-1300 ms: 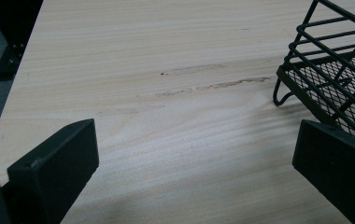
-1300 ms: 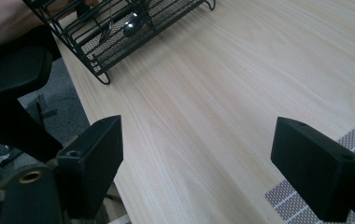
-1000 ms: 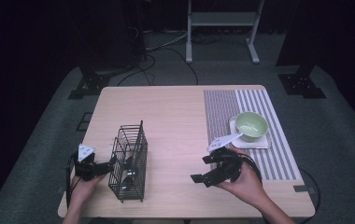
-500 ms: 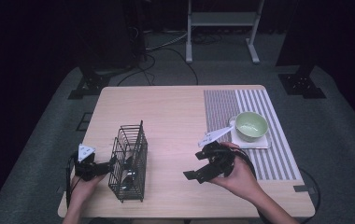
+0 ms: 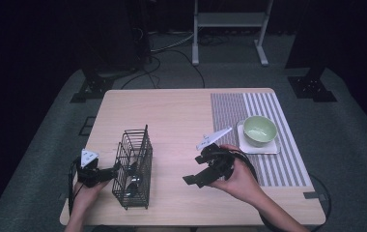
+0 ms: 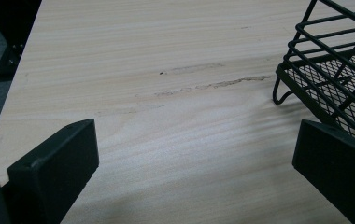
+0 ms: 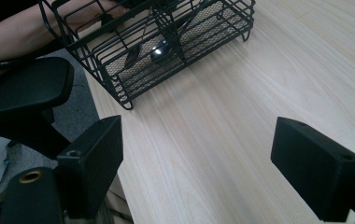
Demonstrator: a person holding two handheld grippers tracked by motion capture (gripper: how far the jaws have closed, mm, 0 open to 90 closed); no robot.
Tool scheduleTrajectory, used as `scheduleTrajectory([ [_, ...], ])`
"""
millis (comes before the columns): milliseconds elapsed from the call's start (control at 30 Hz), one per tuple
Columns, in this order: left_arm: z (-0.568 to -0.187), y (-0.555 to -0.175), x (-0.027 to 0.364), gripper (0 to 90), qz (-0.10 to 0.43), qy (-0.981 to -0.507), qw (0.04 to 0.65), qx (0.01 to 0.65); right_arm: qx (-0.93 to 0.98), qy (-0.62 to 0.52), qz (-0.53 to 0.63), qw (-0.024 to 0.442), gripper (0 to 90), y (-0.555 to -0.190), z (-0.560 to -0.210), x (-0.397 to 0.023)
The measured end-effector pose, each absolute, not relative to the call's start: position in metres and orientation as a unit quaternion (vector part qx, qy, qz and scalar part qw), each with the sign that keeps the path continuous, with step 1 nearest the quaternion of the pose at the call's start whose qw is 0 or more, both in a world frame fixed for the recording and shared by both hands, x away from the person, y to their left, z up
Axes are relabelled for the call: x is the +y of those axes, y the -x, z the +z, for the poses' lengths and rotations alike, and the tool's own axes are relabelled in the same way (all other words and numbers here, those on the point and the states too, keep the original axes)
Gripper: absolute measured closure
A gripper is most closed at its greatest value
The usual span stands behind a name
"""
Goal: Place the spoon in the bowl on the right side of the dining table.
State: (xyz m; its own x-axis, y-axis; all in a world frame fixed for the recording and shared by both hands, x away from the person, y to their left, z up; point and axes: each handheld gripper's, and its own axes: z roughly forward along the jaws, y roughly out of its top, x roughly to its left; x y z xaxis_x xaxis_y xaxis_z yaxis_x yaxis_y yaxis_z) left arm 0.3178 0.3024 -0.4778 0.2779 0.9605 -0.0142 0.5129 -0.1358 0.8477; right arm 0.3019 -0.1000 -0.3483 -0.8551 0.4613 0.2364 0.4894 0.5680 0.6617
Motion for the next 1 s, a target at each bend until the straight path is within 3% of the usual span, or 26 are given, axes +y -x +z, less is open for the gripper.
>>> scheduleTrajectory([
  [1000,-0.478,-0.318,0.302,0.0,0.285,-0.697,0.39,0.53,-0.891,0.24,-0.382,0.037,19.2,-0.313,-0.344,-0.056],
])
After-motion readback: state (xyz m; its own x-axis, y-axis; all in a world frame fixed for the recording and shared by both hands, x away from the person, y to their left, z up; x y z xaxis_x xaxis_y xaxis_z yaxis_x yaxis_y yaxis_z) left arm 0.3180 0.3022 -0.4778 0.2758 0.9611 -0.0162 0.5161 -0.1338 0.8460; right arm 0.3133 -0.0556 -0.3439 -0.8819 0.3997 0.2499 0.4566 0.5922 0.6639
